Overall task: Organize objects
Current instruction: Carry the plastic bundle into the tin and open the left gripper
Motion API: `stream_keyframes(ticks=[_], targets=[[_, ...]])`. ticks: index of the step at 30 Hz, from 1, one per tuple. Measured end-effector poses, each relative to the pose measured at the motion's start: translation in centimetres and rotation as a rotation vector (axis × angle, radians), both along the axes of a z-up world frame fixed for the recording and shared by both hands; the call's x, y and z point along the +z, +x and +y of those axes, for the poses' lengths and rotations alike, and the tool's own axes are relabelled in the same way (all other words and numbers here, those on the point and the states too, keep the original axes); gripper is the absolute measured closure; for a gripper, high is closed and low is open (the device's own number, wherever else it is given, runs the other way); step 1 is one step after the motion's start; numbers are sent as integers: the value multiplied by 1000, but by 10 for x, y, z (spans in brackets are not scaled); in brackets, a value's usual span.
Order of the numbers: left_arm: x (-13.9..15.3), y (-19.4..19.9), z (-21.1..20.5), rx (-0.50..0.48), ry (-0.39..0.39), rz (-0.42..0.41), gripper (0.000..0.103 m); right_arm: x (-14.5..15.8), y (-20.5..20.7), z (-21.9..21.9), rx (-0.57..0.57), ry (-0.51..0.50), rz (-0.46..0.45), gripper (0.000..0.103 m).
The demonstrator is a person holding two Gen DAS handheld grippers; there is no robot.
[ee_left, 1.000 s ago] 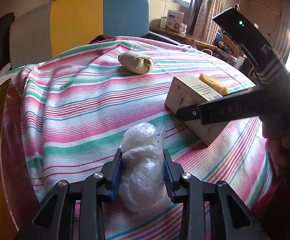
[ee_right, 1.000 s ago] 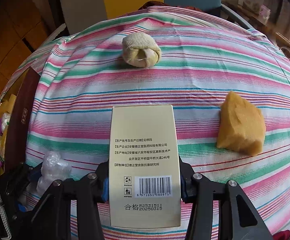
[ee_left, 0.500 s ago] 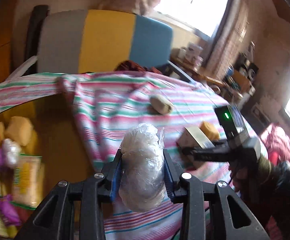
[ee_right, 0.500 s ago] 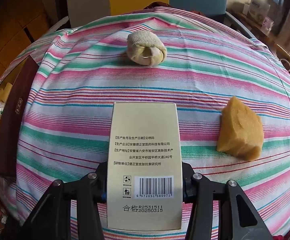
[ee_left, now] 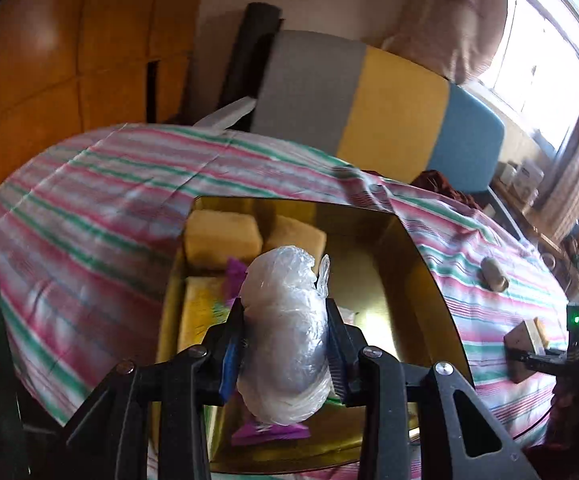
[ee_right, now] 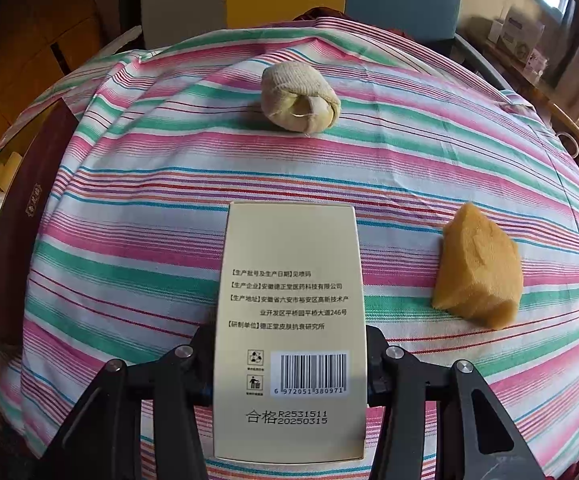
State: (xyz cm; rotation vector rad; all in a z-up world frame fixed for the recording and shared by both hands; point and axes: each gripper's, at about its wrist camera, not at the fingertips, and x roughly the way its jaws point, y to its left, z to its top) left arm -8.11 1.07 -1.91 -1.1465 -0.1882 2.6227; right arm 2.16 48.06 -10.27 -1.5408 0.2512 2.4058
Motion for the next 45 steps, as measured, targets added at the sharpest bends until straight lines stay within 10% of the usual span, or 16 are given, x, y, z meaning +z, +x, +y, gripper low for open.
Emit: stream_keyframes(ticks=[25,45], targets=[[-74,-50,24,-45,-97,-164,67,0,0,-5,-2,7,1,52],[-34,-21,20,-13,-143,-59,51,0,-1,-7,-2,15,0,52]])
